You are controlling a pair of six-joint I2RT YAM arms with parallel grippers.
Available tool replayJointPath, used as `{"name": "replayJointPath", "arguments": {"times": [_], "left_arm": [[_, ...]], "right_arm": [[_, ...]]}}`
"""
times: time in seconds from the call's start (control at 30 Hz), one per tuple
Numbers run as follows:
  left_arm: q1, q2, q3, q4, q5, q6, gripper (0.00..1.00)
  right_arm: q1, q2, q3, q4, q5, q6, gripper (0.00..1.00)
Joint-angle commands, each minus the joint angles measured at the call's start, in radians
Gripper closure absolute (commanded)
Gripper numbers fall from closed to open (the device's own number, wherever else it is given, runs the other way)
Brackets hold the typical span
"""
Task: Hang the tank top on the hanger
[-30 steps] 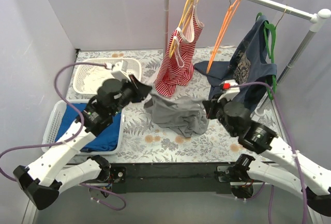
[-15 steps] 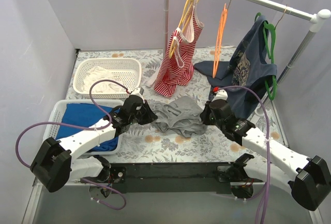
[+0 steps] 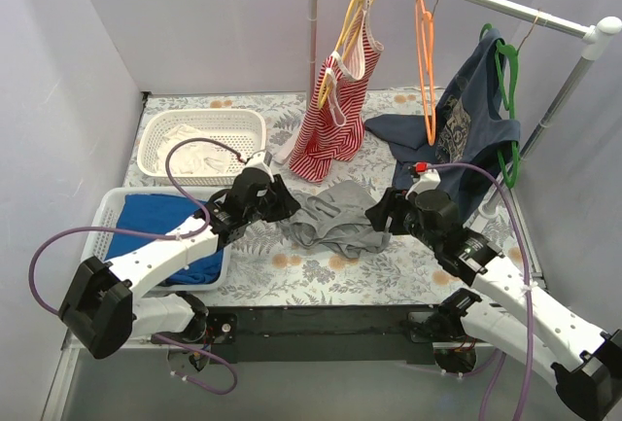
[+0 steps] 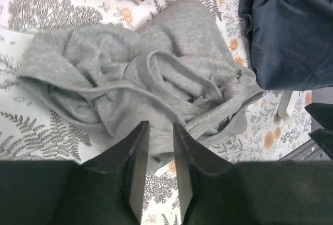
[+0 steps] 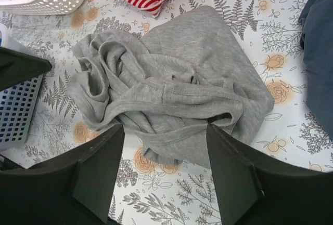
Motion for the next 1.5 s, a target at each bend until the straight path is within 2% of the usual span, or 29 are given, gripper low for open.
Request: {"name": "replayJointPath", "arguments": {"times": [0.0, 0.2, 0.37, 0.53, 0.63, 0.83, 0.87, 0.9, 0.97, 1.03, 1.17, 1.27, 1.33, 1.47], "left_arm": [[0.000, 0.015, 0.073, -0.034, -0.023, 0.053, 0.67], [0.000, -0.016, 0.116, -0.077, -0.025, 0.071, 0.57], [0.000, -0.088, 0.167, -0.133, -0.014, 0.090, 0.52], [0.000, -0.123, 0.195, -0.181, -0.025, 0.100, 0.50], [0.000, -0.131, 0.199, -0.186, -0.022, 0.099, 0.50], [0.000, -0.140, 0.201, -0.186, -0.013, 0.097, 0.50], [0.000, -0.140, 0.202, -0.186, -0.014, 0.097, 0.50], [0.000, -0.142, 0.207, -0.186, -0.013, 0.099, 0.50], [0.000, -0.143, 0.211, -0.189, -0.016, 0.100, 0.50], [0.000, -0.148, 0.218, -0.201, -0.020, 0.105, 0.50], [0.000, -0.157, 0.213, -0.209, -0.028, 0.110, 0.49], [0.000, -0.157, 0.224, -0.216, -0.020, 0.108, 0.48], [0.000, -0.161, 0.231, -0.222, -0.016, 0.113, 0.48], [0.000, -0.163, 0.248, -0.239, -0.005, 0.130, 0.48]], "right_arm": [[-0.005, -0.041, 0.013, -0.038, -0.041, -0.022, 0.26], [-0.003, -0.084, -0.024, -0.054, -0.061, -0.027, 0.24], [-0.003, -0.068, -0.039, -0.049, -0.170, -0.052, 0.24], [0.018, 0.006, 0.111, -0.046, -0.351, -0.139, 0.24], [0.070, 0.092, 0.287, -0.045, -0.383, -0.205, 0.24], [0.161, 0.316, 0.664, -0.036, -0.285, -0.315, 0.26], [0.165, 0.354, 0.744, -0.035, -0.234, -0.344, 0.26], [0.167, 0.400, 0.859, -0.045, -0.113, -0.381, 0.26], [0.167, 0.425, 0.951, -0.039, -0.001, -0.436, 0.26], [0.167, 0.436, 1.020, -0.025, 0.079, -0.501, 0.25], [0.165, 0.455, 1.101, 0.000, 0.354, -0.712, 0.25], [0.162, 0.488, 1.142, -0.015, 0.467, -0.795, 0.25], [0.129, 0.524, 1.168, -0.080, 0.462, -0.829, 0.24], [0.020, 0.568, 1.243, -0.193, 0.339, -0.793, 0.23]]}}
